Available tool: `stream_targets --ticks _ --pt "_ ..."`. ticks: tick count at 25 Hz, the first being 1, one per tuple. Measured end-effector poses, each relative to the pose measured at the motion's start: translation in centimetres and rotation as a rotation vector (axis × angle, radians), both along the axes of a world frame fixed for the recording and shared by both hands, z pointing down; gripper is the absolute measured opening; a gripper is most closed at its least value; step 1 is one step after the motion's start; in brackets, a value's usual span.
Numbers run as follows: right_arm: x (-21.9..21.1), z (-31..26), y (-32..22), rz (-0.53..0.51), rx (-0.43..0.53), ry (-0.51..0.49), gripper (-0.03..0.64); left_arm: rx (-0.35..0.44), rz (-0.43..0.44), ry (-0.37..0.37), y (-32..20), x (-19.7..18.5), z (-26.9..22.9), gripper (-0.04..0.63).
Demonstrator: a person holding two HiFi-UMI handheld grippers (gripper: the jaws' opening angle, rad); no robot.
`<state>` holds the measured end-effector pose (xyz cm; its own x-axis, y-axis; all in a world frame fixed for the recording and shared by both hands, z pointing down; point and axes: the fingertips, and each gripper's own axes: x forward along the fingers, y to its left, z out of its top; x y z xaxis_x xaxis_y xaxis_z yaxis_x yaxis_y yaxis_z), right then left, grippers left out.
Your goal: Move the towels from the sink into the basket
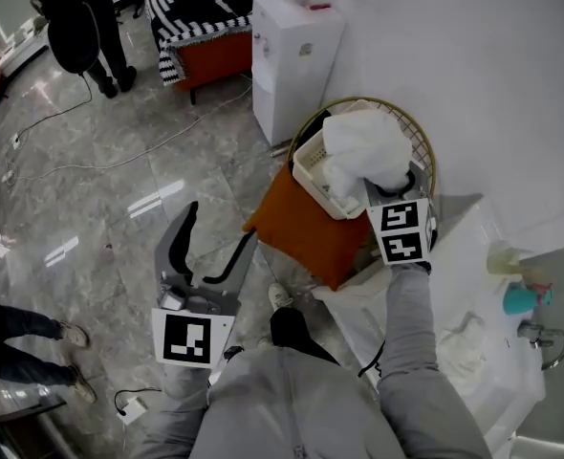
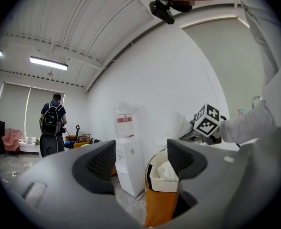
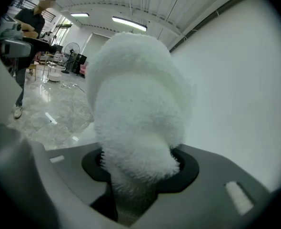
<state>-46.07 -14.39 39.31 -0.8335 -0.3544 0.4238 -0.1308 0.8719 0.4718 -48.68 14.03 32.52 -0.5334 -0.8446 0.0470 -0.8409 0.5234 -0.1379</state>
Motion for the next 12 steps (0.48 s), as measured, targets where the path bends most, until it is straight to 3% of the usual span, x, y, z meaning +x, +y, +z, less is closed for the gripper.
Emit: stream_targets --ticks 12 --pt "-9.1 7.8 -10.2 0.103 -0.117 0.069 0.21 -0.069 -0.036 0.017 -8.0 -8.2 0.5 0.367"
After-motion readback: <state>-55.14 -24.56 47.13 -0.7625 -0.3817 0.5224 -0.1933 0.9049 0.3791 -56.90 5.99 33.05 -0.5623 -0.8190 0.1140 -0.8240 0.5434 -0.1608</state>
